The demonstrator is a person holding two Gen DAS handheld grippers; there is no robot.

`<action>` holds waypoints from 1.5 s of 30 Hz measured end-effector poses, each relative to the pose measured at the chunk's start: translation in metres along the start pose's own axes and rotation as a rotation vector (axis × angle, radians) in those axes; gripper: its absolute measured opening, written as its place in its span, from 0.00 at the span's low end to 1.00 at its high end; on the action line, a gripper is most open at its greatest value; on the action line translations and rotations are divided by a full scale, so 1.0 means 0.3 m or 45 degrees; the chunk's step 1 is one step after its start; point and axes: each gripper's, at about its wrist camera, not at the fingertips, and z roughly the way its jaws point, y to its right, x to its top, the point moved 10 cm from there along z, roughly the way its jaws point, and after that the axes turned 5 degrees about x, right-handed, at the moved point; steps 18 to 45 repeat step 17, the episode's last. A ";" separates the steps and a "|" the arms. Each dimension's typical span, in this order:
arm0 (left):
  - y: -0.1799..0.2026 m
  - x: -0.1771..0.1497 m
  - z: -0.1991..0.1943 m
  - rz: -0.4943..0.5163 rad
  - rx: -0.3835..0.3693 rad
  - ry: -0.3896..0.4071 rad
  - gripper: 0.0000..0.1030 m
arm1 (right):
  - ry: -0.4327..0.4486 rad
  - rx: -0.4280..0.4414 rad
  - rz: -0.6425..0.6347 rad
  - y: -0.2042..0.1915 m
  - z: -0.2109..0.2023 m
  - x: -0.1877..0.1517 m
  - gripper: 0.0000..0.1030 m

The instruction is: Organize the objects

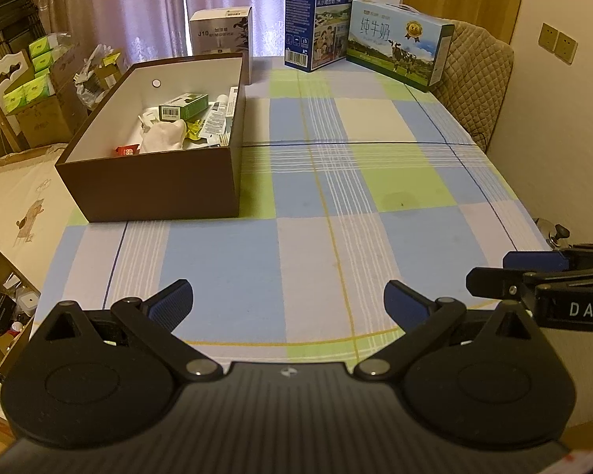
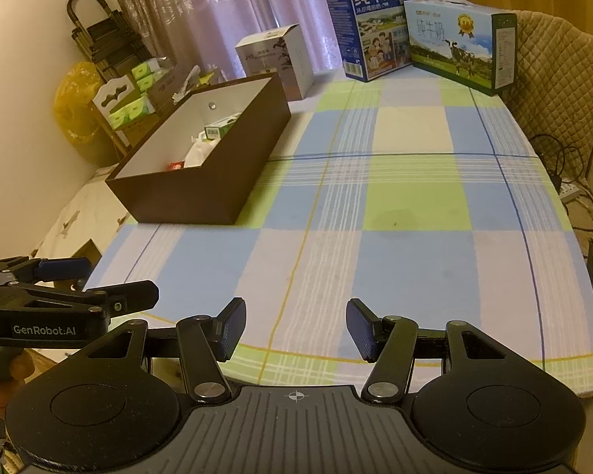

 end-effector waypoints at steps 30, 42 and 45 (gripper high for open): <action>0.004 0.016 0.041 -0.004 0.005 -0.024 0.99 | -0.023 -0.001 0.022 0.028 0.031 0.013 0.52; 0.004 0.016 0.041 -0.004 0.005 -0.024 0.99 | -0.023 -0.001 0.022 0.028 0.031 0.013 0.52; 0.004 0.016 0.041 -0.004 0.005 -0.024 0.99 | -0.023 -0.001 0.022 0.028 0.031 0.013 0.52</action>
